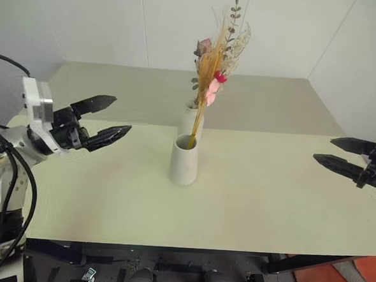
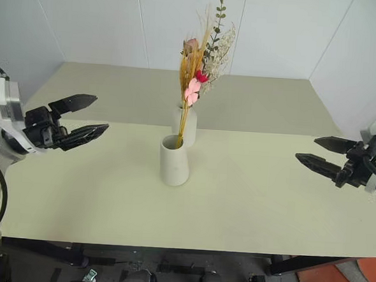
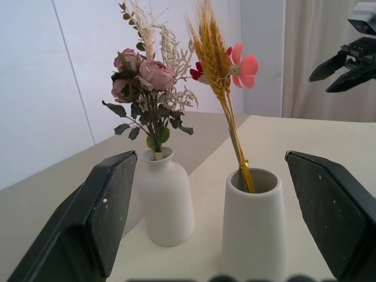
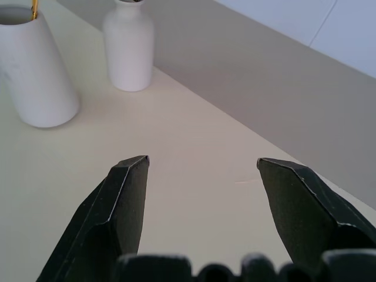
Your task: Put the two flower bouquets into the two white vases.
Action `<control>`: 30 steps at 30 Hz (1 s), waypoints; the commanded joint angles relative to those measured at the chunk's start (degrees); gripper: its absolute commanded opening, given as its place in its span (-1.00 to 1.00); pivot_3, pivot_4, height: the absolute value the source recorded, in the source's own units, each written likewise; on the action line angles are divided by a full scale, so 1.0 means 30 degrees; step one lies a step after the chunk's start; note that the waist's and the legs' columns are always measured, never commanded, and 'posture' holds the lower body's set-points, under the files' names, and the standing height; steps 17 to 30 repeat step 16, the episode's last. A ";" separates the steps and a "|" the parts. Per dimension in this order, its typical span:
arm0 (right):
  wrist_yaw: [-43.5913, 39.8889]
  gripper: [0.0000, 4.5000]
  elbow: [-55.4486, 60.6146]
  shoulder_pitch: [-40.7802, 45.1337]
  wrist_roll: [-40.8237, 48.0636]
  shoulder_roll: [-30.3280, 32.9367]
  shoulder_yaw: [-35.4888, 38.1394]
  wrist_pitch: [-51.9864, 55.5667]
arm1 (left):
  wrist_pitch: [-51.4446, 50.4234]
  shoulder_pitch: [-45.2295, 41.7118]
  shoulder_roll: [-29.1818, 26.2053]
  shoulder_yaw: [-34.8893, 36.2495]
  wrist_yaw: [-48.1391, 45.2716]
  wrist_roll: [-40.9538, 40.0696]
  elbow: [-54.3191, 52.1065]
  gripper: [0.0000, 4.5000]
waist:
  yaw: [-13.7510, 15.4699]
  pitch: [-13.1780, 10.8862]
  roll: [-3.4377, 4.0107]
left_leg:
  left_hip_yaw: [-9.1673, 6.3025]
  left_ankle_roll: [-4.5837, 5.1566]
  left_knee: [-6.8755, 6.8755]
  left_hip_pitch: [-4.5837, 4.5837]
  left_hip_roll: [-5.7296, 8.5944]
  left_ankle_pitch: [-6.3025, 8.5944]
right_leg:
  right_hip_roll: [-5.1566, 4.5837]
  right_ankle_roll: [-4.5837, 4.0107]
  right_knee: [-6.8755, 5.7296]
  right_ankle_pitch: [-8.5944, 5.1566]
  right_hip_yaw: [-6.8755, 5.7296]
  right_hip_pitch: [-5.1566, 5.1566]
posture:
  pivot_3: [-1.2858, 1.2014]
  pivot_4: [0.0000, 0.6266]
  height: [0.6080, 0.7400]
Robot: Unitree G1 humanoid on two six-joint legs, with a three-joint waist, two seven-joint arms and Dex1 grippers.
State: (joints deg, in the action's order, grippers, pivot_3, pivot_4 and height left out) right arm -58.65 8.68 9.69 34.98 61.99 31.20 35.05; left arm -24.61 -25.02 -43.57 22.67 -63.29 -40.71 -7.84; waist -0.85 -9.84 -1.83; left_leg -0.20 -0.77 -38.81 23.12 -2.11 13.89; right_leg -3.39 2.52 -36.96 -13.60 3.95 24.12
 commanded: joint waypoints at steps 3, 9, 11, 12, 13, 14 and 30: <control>-0.0364 0.57 -0.0393 -0.0126 0.0266 0.0807 0.1317 0.0554 | -0.0171 -0.0192 -0.0478 0.0506 0.0697 -0.0670 -0.0857 0.95 | 0.0000 0.0000 0.0000 | 0.0003 0.0000 -0.0013 0.0005 0.0004 0.0000 | -0.0006 0.0002 -0.0008 0.0002 0.0001 -0.0001 | 0.03 -0.52 1.00; 0.0105 0.57 0.0237 -0.0433 -0.0085 0.0793 0.1182 0.0637 | 0.1164 -0.1052 -0.0434 -0.0340 0.0387 0.0504 0.0611 0.95 | -0.0006 0.0001 0.0003 | 0.0008 0.0000 -0.0009 -0.0020 -0.0003 0.0000 | 0.0007 0.0001 -0.0016 0.0001 0.0006 -0.0014 | 0.03 -0.52 1.00; -0.0023 0.57 0.0617 -0.0831 -0.0083 0.1129 0.1639 0.1013 | 0.1204 -0.0876 -0.0440 -0.0247 0.0361 0.0372 0.0506 0.95 | -0.0004 0.0001 0.0002 | 0.0009 0.0000 -0.0005 -0.0011 -0.0006 0.0000 | 0.0007 0.0003 -0.0010 0.0000 0.0007 -0.0009 | 0.03 -0.52 1.00; 0.0035 0.57 0.0782 -0.0959 -0.0161 0.1541 0.1739 0.1528 | 0.1264 -0.0779 -0.0578 -0.0262 0.0478 0.0562 0.0433 0.95 | -0.0006 0.0001 0.0003 | 0.0008 0.0000 -0.0006 0.0006 -0.0007 0.0000 | 0.0007 0.0003 -0.0007 0.0001 0.0005 0.0005 | 0.03 -0.52 1.00; 0.0056 0.57 0.1101 -0.1221 -0.0485 0.2002 0.1797 0.1825 | 0.1275 -0.0668 -0.0761 -0.0179 0.0466 0.0627 0.0390 0.95 | -0.0006 0.0001 0.0003 | 0.0010 0.0000 -0.0007 0.0012 -0.0004 0.0000 | 0.0001 0.0003 -0.0007 0.0001 0.0007 0.0012 | 0.03 -0.52 1.00; -0.0057 0.57 0.1465 -0.1568 -0.0779 0.2276 0.1937 0.1816 | 0.1230 -0.0546 -0.0916 -0.0028 0.0357 0.0545 0.0355 0.95 | -0.0009 0.0001 0.0004 | 0.0013 0.0000 -0.0006 0.0010 -0.0002 0.0000 | -0.0001 0.0003 -0.0006 0.0001 0.0009 0.0011 | 0.03 -0.52 1.00; -0.0160 0.57 0.2148 -0.1849 -0.0346 0.2004 0.2524 0.1914 | 0.1268 -0.0155 -0.1208 0.0131 0.0026 0.0487 0.0321 0.95 | -0.0016 0.0001 0.0003 | 0.0014 0.0001 -0.0001 0.0001 -0.0011 0.0001 | 0.0006 0.0002 -0.0010 0.0000 0.0008 0.0011 | 0.03 -0.52 1.00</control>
